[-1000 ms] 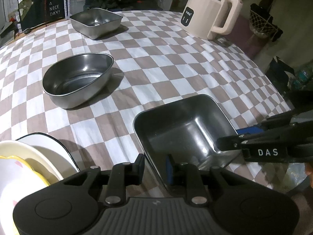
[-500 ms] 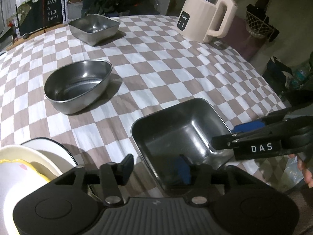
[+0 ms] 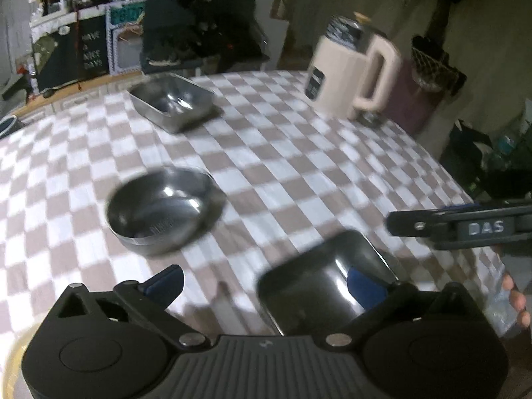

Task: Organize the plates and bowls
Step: 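Move both grippers to the second rectangular steel tray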

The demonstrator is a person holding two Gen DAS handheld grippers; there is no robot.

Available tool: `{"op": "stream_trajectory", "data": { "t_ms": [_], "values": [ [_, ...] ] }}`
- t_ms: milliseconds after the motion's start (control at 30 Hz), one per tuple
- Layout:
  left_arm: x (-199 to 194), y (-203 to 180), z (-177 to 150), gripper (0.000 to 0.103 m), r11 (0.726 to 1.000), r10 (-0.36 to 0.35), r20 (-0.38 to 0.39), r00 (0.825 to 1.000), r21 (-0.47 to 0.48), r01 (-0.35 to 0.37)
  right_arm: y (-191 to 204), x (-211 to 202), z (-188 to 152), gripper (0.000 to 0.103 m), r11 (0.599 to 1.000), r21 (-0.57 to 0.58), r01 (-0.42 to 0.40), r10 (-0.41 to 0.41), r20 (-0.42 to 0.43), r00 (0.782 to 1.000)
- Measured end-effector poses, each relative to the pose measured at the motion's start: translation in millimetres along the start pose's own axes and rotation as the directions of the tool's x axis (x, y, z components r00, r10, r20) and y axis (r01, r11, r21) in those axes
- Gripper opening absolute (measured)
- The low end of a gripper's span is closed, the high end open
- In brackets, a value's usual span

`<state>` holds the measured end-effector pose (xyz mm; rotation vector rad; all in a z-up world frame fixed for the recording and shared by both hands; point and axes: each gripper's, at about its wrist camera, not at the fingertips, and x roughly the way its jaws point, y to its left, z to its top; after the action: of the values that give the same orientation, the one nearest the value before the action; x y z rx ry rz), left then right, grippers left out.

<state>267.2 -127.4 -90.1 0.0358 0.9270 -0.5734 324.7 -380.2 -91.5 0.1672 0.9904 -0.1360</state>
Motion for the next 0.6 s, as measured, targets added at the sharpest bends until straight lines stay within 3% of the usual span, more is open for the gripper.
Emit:
{"op": "stream_trajectory", "data": {
  "t_ms": [133, 267, 433, 600],
  "values": [
    [-7.8, 27.8, 25.2, 0.103, 0.999, 0.022, 0.089, 0.996, -0.044, -0.018, 2.0, -0.2, 17.4, 0.103, 0.992, 0.116, -0.049, 0.043, 0.057, 0.997],
    [-4.3, 63.0, 55.5, 0.103, 0.995, 0.064, 0.140, 0.988, -0.090, -0.052, 13.7, 7.0, 37.1, 0.103, 0.972, 0.207, -0.108, 0.071, 0.182, 0.981],
    [10.1, 98.3, 98.1, 0.103, 0.987, 0.160, 0.190, 0.969, -0.017, -0.160, 37.3, 41.9, 69.5, 0.103, 0.951, 0.284, -0.127, 0.063, 0.224, 0.973],
    [33.7, 132.9, 142.1, 0.103, 0.971, 0.230, 0.193, 0.954, 0.023, -0.238, 52.9, 89.3, 96.0, 0.103, 0.888, 0.430, -0.163, 0.066, 0.231, 0.971]
  ]
}}
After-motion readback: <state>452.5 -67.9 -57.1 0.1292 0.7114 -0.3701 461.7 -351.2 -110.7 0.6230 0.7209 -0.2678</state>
